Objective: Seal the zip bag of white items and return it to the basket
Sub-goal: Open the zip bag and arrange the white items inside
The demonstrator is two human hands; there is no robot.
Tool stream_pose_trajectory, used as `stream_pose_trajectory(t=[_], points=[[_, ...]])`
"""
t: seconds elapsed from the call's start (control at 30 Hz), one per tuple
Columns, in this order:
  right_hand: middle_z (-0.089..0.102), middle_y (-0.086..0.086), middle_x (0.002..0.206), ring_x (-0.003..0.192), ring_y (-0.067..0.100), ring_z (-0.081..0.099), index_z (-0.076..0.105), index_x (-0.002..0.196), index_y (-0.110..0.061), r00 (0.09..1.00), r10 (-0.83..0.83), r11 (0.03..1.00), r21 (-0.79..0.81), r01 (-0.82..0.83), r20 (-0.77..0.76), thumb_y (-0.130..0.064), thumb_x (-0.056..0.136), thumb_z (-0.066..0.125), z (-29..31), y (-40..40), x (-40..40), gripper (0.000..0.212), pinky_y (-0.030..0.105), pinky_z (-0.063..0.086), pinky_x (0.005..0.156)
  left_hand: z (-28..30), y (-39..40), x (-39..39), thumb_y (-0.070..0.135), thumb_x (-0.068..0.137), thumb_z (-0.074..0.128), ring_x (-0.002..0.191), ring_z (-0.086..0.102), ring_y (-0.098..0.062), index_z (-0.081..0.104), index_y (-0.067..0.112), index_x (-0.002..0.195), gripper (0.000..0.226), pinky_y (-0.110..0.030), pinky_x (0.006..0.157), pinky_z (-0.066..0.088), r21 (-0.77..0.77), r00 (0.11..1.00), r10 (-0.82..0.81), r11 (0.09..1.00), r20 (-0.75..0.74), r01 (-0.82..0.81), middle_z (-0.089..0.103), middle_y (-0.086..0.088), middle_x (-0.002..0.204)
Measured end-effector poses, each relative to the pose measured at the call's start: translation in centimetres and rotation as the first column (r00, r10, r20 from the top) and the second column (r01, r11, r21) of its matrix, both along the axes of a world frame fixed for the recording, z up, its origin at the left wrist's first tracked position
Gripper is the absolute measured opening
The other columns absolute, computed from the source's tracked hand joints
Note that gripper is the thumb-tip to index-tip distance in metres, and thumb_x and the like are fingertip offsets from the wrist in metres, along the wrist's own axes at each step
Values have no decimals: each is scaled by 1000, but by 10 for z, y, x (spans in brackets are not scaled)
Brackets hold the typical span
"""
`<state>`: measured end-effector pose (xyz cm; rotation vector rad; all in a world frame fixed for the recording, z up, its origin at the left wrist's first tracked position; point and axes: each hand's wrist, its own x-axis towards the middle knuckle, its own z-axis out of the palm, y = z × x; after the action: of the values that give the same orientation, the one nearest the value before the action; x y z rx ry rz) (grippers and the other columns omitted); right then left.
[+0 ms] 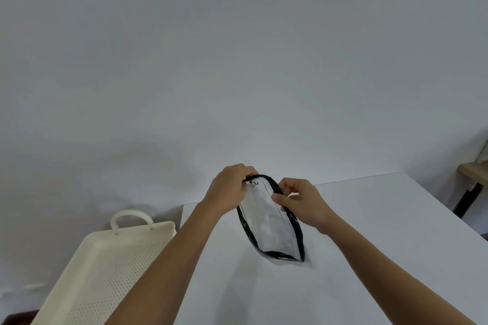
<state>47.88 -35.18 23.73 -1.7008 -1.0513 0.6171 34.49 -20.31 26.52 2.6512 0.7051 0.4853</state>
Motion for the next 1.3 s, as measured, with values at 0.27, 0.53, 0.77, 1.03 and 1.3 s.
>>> stream_pose_trajectory(t=[0.27, 0.53, 0.77, 1.03, 1.3], points=[[55, 12, 72, 62, 29, 52, 59, 75, 0, 748, -214, 977, 144, 159, 628, 0, 87, 56, -1, -1, 13, 13, 43, 46, 60, 1, -5, -1, 21, 87, 69, 72, 67, -21, 57, 21, 80, 14, -37, 69, 54, -38, 999, 31, 999, 11, -30, 70, -1, 87], [67, -4, 60, 50, 10, 63, 70, 74, -23, 967, -81, 994, -48, 95, 241, -25, 77, 78, -15, -16, 19, 9, 21, 56, 52, 8, 2, 2, 14, 88, 66, 46, 64, -8, 52, 10, 76, 19, -19, 47, 48, -110, 972, 162, 983, 171, -144, 65, -11, 78], [66, -10, 75, 69, 6, 63, 66, 82, -23, 908, -193, 981, 46, 189, 372, -29, 86, 68, -19, -15, 21, 7, 23, 50, 65, 7, 4, 0, 15, 86, 69, 55, 72, -12, 49, 12, 69, 27, -34, 56, 53, -255, 972, 157, 961, 176, -109, 65, -9, 67], [67, -5, 68, 57, 16, 71, 69, 79, -6, 906, -89, 982, -117, 151, 414, -10, 89, 61, -28, -7, 19, 13, 27, 57, 55, 13, 7, -2, 24, 81, 74, 61, 65, -24, 55, 15, 68, 24, -37, 65, 56, -227, 980, 180, 961, 83, -157, 70, -8, 79], [63, 3, 55, 37, 11, 63, 64, 67, -21, 900, -185, 975, -39, 217, 394, -26, 92, 61, -17, -13, 24, 26, 25, 52, 44, 6, 8, -8, 15, 82, 73, 62, 59, -22, 57, 15, 73, 18, -27, 57, 47, -171, 984, 177, 969, -18, -178, 63, -2, 69]])
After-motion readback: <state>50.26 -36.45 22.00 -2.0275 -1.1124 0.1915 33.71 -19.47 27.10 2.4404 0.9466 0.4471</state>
